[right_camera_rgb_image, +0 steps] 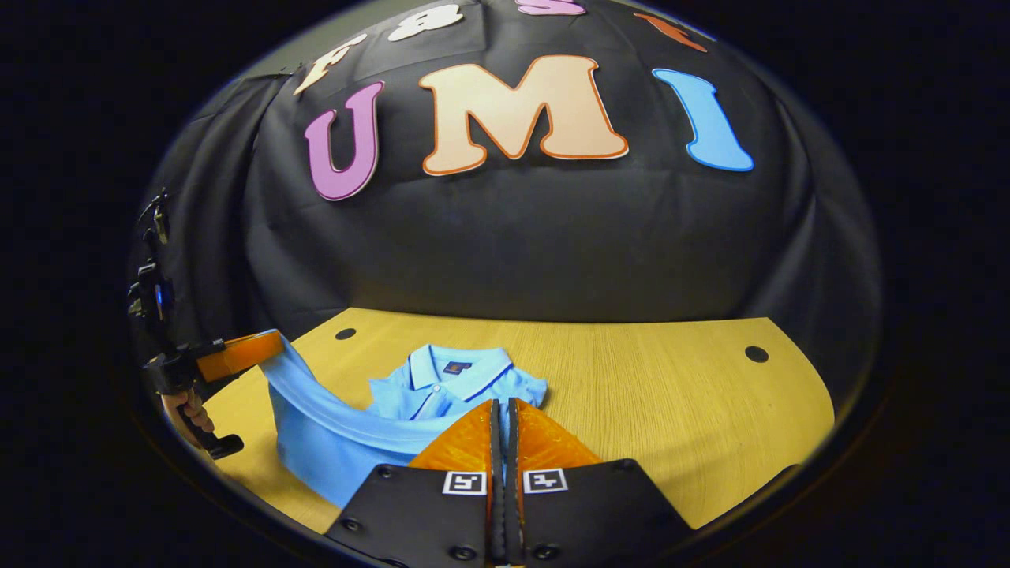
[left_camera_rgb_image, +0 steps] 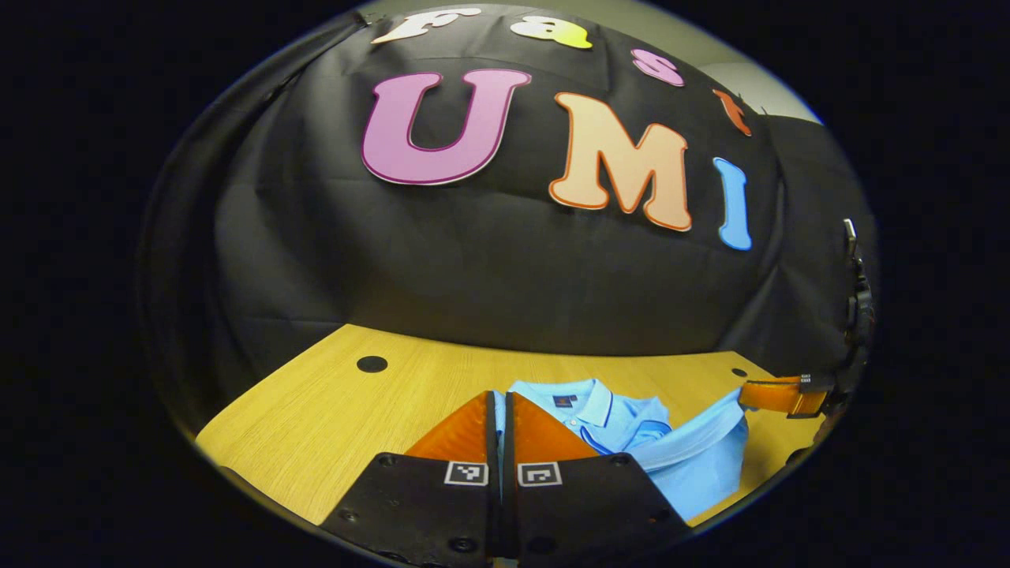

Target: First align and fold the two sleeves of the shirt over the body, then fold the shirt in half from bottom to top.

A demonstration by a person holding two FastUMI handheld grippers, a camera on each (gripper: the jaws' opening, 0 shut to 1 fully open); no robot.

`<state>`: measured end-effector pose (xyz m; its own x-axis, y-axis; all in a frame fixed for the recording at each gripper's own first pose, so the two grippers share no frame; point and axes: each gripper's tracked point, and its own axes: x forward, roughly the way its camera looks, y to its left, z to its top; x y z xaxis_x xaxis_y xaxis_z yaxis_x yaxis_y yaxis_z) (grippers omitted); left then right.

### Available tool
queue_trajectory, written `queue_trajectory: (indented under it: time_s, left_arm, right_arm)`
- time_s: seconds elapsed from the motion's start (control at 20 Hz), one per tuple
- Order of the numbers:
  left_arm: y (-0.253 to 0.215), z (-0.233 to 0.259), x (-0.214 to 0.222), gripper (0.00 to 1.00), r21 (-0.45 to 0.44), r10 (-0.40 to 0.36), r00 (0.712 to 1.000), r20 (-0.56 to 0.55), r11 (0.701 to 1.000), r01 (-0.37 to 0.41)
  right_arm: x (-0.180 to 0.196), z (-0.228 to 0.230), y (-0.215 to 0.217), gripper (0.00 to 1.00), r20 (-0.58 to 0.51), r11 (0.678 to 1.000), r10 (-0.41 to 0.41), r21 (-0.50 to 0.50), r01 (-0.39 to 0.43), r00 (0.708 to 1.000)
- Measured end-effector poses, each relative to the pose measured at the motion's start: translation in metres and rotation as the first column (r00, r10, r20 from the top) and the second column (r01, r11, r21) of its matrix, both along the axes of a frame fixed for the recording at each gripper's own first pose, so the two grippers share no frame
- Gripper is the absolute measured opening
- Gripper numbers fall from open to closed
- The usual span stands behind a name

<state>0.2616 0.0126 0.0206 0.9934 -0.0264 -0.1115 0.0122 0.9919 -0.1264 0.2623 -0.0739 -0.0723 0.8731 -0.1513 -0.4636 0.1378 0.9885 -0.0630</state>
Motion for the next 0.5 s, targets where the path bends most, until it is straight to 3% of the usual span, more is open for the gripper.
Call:
queue_trajectory:
  time_s: [0.25, 0.5]
  left_arm:
    - [0.006, -0.037, 0.058, 0.0, 0.034, 0.051, 0.997, -0.057, 0.998, -0.049]
    - [0.002, -0.064, 0.086, 0.0, 0.078, 0.071, 0.992, -0.104, 0.995, -0.063]
  right_arm:
    - [0.053, -0.042, -0.016, 0.02, -0.025, 0.999, -0.034, 0.031, 0.035, 0.999]
    - [0.07, -0.082, -0.028, 0.02, -0.074, 0.994, -0.058, 0.088, 0.064, 0.996]
